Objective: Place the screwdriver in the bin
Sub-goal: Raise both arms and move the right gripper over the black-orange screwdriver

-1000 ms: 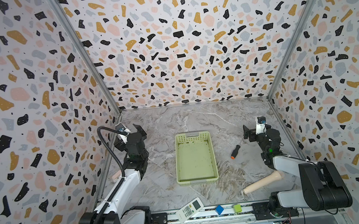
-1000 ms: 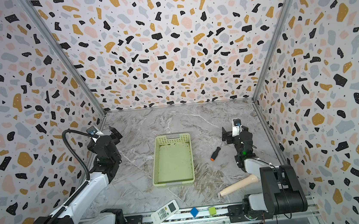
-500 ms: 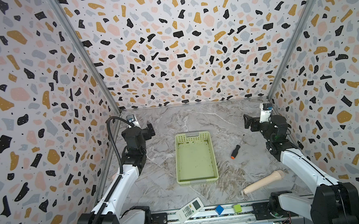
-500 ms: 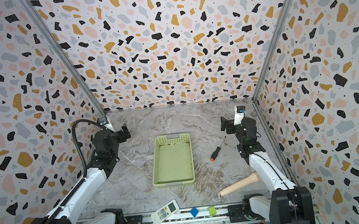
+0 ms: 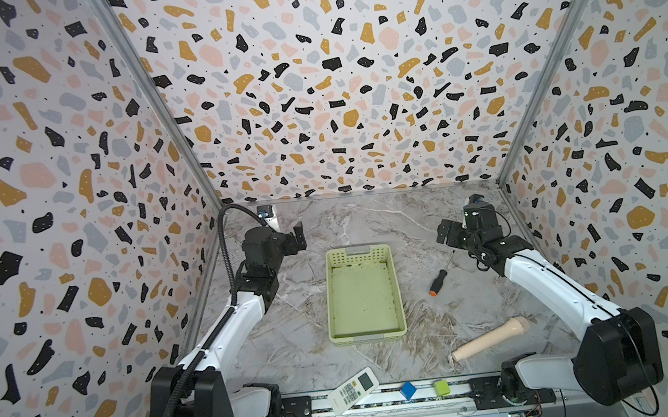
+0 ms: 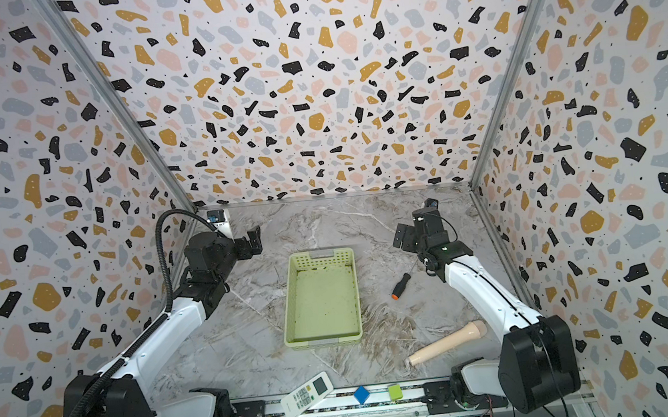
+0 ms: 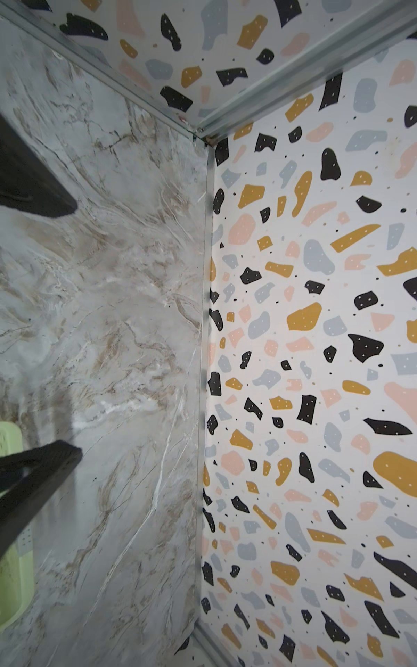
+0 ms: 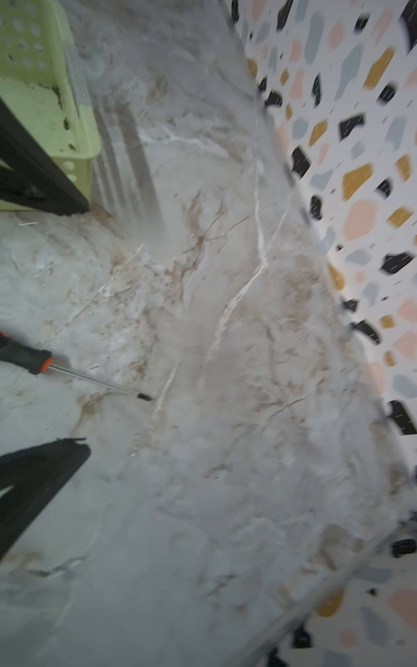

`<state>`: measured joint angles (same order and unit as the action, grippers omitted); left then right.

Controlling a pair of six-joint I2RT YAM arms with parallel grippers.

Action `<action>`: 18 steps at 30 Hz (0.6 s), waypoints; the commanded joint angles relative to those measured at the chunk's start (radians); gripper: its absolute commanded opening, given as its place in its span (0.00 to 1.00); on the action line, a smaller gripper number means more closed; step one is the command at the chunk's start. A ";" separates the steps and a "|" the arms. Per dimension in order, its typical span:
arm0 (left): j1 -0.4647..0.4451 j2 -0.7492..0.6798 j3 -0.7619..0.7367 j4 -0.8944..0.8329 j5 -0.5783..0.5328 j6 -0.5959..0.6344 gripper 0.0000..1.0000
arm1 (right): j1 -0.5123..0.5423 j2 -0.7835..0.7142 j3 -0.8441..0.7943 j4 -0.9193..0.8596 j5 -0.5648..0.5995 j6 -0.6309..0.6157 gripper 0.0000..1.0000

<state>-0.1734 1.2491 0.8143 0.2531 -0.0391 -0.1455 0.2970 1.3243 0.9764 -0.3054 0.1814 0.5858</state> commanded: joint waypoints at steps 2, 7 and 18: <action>-0.015 -0.001 0.006 0.033 0.014 0.010 1.00 | 0.042 0.034 -0.004 -0.249 0.105 0.275 0.98; -0.029 0.003 0.004 0.029 -0.002 0.021 1.00 | 0.106 0.125 0.010 -0.339 0.087 0.383 0.99; -0.041 0.007 0.007 0.017 -0.025 0.027 0.99 | 0.145 0.193 -0.040 -0.305 0.032 0.483 0.95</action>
<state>-0.2092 1.2526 0.8143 0.2535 -0.0521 -0.1383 0.4316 1.5124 0.9413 -0.5922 0.2199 1.0210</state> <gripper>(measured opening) 0.995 0.961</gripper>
